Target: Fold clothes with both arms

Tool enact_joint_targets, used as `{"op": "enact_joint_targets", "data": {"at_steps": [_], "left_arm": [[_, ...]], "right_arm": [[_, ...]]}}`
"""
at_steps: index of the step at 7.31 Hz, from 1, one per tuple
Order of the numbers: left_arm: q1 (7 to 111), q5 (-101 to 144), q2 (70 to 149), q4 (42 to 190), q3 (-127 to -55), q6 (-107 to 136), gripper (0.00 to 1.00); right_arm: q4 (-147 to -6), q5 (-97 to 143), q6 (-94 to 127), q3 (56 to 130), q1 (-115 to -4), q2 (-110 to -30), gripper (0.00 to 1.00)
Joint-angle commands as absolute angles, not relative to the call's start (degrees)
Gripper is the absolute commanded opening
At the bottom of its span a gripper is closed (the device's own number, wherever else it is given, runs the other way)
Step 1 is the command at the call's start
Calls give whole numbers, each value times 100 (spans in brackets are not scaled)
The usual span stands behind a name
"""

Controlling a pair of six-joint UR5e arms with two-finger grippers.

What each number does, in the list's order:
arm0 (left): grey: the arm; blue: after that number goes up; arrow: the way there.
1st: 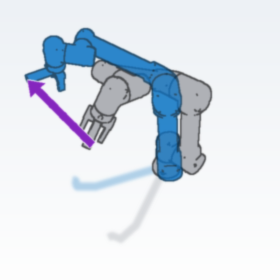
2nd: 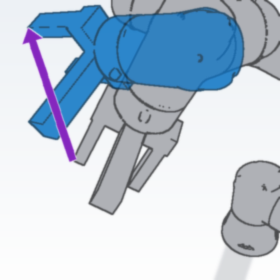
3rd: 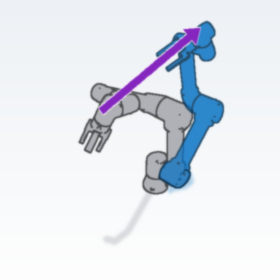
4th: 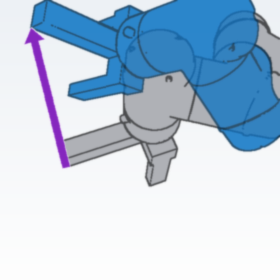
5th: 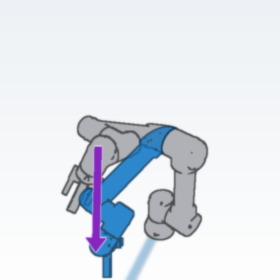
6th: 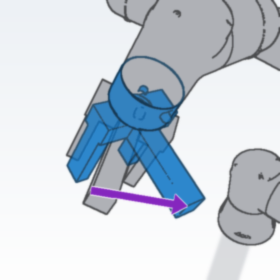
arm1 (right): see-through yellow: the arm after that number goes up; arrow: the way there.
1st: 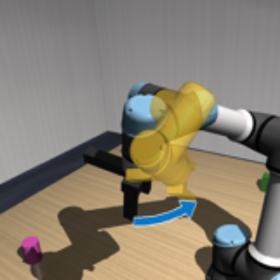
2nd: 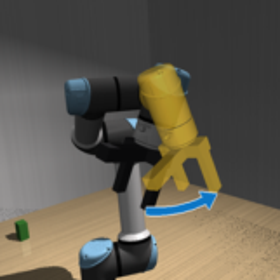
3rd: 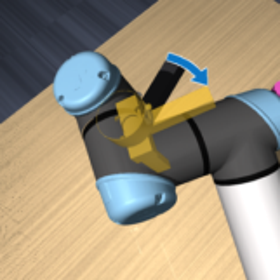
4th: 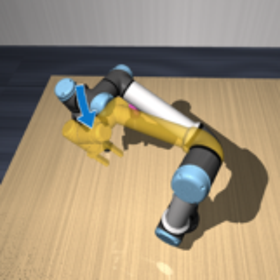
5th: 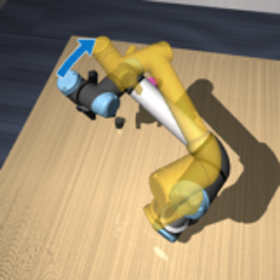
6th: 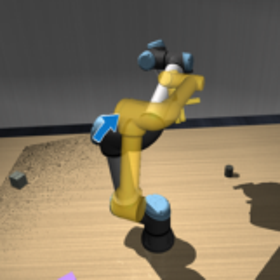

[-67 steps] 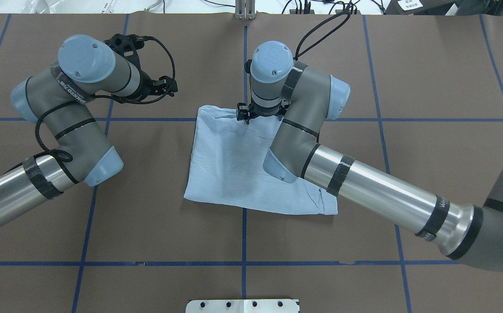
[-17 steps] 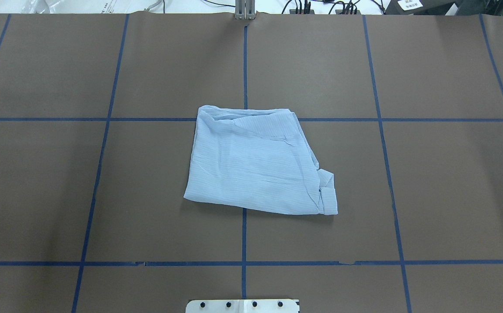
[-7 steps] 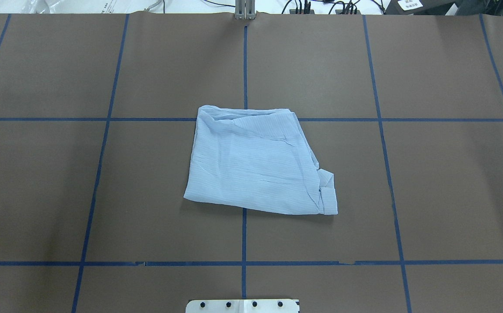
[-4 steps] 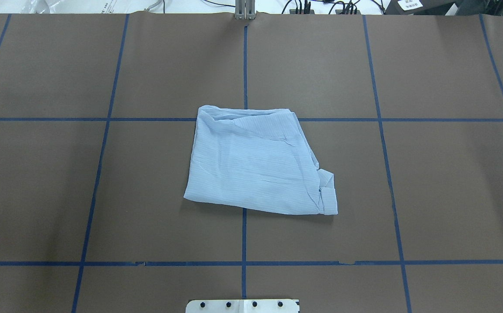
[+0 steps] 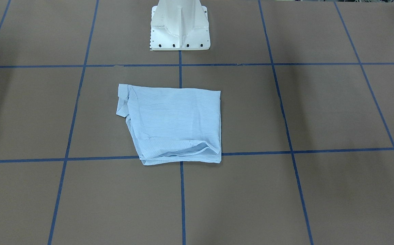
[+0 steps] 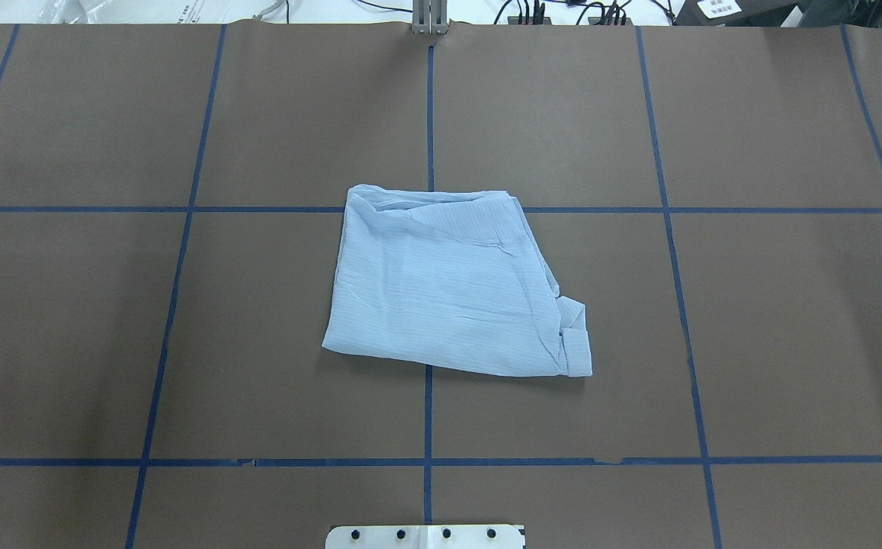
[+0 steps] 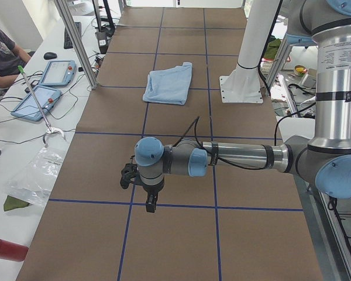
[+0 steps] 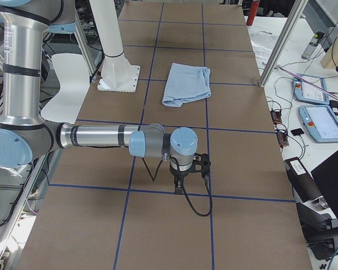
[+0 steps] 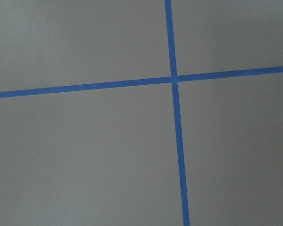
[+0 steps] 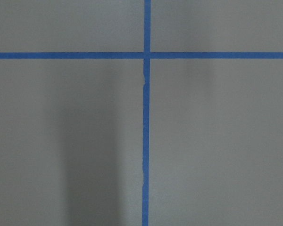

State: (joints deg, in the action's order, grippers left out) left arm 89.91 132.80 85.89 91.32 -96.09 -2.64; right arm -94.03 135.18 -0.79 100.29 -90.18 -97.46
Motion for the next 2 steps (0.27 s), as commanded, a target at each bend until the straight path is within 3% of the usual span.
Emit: {"op": "enact_joint_targets", "data": {"at_steps": [1,2], "left_arm": [[8991,13280,8596,9132,-9615,-264,100],[8991,13280,8596,9132,-9607,-264,100]], "right_arm": [[-9396,13518,-79,10028,-9018,-9747,100],[-9396,13518,-70,10037,-9018,-9747,100]]}}
